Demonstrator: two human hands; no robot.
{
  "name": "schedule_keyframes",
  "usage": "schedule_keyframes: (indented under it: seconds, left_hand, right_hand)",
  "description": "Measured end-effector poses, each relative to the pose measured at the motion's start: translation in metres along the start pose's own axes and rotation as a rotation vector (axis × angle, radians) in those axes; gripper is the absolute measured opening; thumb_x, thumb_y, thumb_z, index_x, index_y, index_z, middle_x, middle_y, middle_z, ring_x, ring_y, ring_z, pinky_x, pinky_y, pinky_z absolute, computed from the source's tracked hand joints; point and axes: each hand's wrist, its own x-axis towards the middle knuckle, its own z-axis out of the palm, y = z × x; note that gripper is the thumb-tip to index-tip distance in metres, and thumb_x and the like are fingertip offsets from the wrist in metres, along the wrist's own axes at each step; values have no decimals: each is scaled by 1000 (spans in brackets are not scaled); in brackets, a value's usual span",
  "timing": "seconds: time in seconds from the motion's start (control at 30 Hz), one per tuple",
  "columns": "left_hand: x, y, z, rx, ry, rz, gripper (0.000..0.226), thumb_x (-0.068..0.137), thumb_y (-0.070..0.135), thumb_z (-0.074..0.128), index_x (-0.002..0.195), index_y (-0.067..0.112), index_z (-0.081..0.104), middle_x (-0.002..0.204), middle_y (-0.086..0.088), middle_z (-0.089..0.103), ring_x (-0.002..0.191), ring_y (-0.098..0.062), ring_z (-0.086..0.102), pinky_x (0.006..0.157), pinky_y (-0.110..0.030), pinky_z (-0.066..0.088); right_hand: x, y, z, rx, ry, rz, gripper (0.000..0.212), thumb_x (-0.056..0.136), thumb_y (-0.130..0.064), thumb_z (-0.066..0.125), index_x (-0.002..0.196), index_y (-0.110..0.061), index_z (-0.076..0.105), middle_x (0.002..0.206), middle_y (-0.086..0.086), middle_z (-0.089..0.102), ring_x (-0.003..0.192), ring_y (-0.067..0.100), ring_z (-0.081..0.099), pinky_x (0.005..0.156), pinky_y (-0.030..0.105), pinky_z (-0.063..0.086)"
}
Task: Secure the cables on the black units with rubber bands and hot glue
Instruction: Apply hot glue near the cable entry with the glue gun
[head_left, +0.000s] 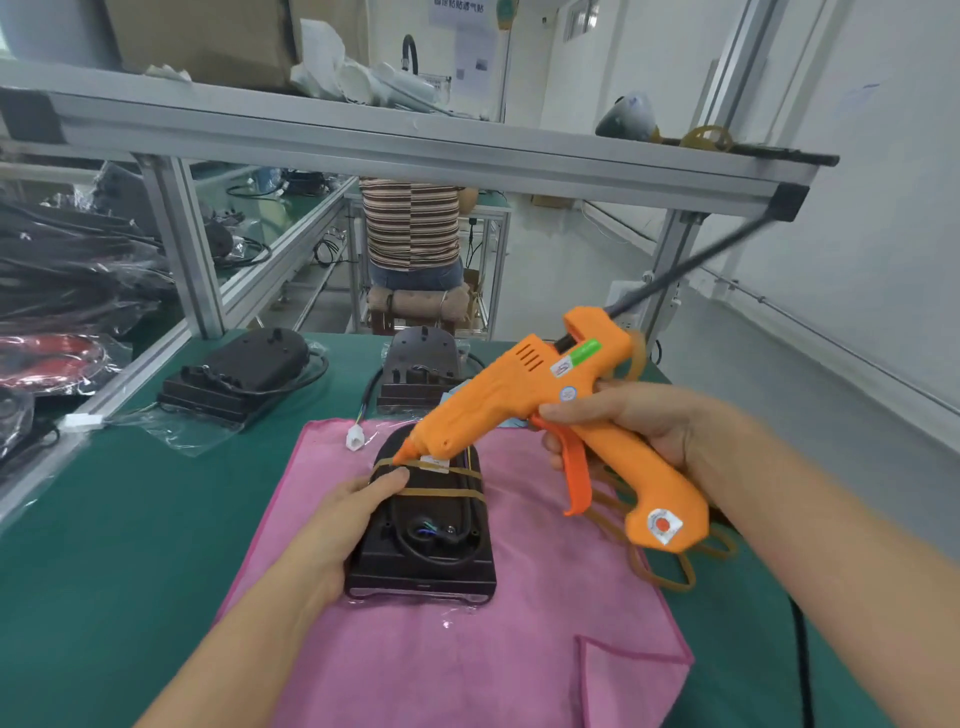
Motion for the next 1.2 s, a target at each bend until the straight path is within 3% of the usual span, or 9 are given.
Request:
schedule_keyframes:
  seconds: [0.1,0.2,0.3,0.5,0.87,1.03,1.1,1.2]
  left_hand:
    - [1,-1,-3,-4,-21,7,32,88,27,66,113,6,66,94,-21,74,74,-31,72,59,-36,59]
    - [1,-2,-4,-17,-36,14,32,87,28,66,113,8,67,97,-20,74,79,-32,72,62,-37,61]
    - [-1,-1,-2,-60,-29,26,26,89,25,66,111,12,69,96,-18,74,75,-27,73,58,-34,60]
    - [-4,-1,-2,-46,-18,23,25,88,26,67,108,12,70,91,-18,75,69,-27,73,52,-31,57]
    - [-4,-3,-4,-31,-26,39,27,87,29,68,111,16,69,93,-18,75,77,-30,74,56,-32,57]
    - [-3,-3,-5,-8,-34,38,28,88,29,66,112,15,68,93,-18,75,76,-31,73,57,-33,58]
    - [-2,-3,-4,-8,-32,40,27,89,28,65,112,15,68,93,-19,74,75,-31,73,56,-32,58]
    - [-2,-3,-3,-9,-32,44,27,89,27,65,112,13,68,93,-20,74,74,-31,73,55,-32,58]
  right_hand:
    - [2,-13,1,-72,-86,14,44,62,-21,83,101,-6,68,85,15,70,79,27,69,80,41,57]
    - [2,-15,-3,-62,-134,14,42,65,-14,79,104,-4,66,91,18,71,84,30,71,74,39,58]
    - [0,-12,-13,-41,-134,28,39,66,-15,79,102,-4,68,83,16,69,76,28,69,70,39,57]
    - [-1,-16,-24,-136,-160,41,61,56,-34,93,104,-7,66,74,16,62,67,28,61,67,40,53]
    - [2,-36,-20,-251,-265,43,49,61,-37,90,101,-15,72,71,15,63,63,25,63,61,35,56]
    - [3,-36,-19,-305,-247,61,76,66,-35,87,122,3,54,73,15,63,63,26,63,64,35,57]
    - [3,-37,-20,-309,-244,67,67,70,-33,85,120,1,56,73,14,63,63,25,63,65,36,57]
    - [2,-38,-16,-286,-272,57,29,81,-25,74,106,-11,69,71,11,65,61,22,64,62,34,57]
